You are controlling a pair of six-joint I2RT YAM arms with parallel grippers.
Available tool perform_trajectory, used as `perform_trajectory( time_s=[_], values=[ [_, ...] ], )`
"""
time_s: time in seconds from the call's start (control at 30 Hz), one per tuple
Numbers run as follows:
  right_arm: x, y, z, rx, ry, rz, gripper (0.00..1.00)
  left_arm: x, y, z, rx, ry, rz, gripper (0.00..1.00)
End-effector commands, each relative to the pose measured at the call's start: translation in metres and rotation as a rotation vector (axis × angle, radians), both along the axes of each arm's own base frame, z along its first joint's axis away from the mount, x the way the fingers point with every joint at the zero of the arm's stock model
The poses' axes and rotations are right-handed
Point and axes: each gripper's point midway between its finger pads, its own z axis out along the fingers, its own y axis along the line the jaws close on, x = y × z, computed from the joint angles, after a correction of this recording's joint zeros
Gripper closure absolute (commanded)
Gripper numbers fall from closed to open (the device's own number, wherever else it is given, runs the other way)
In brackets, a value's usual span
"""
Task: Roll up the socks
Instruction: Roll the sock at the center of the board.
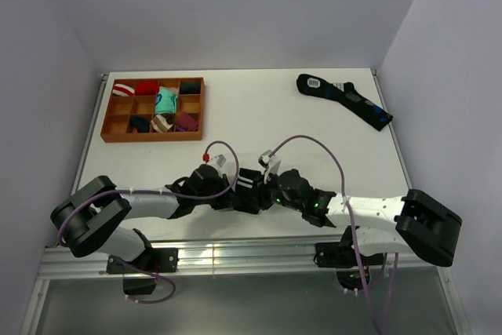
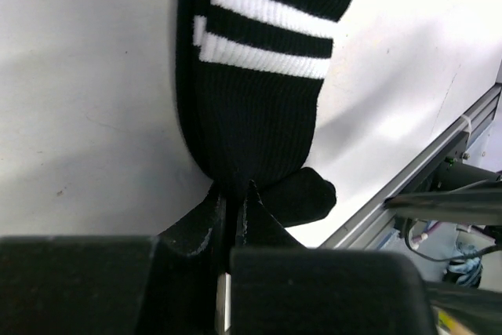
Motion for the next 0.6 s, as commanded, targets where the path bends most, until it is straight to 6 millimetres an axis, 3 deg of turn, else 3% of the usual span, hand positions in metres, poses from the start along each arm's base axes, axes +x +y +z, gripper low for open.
perform_trajectory(
  time_s=[0.0, 0.33, 0.57],
  values=[
    [0.006, 0.004, 0.018, 0.075, -0.128, -0.026, 0.61, -0.049, 0.056, -0.057, 0.266, 0.226, -0.045, 1.0],
    [-0.017, 0.018, -0.001, -0.051, -0.199, 0.006, 0.62, -0.044, 0.058, -0.053, 0.271, 0.285, -0.076, 1.0],
    [-0.02, 0.021, -0.013, -0.133, -0.225, 0.008, 0.61, -0.04, 0.059, -0.049, 0.303, 0.306, -0.093, 1.0]
  ],
)
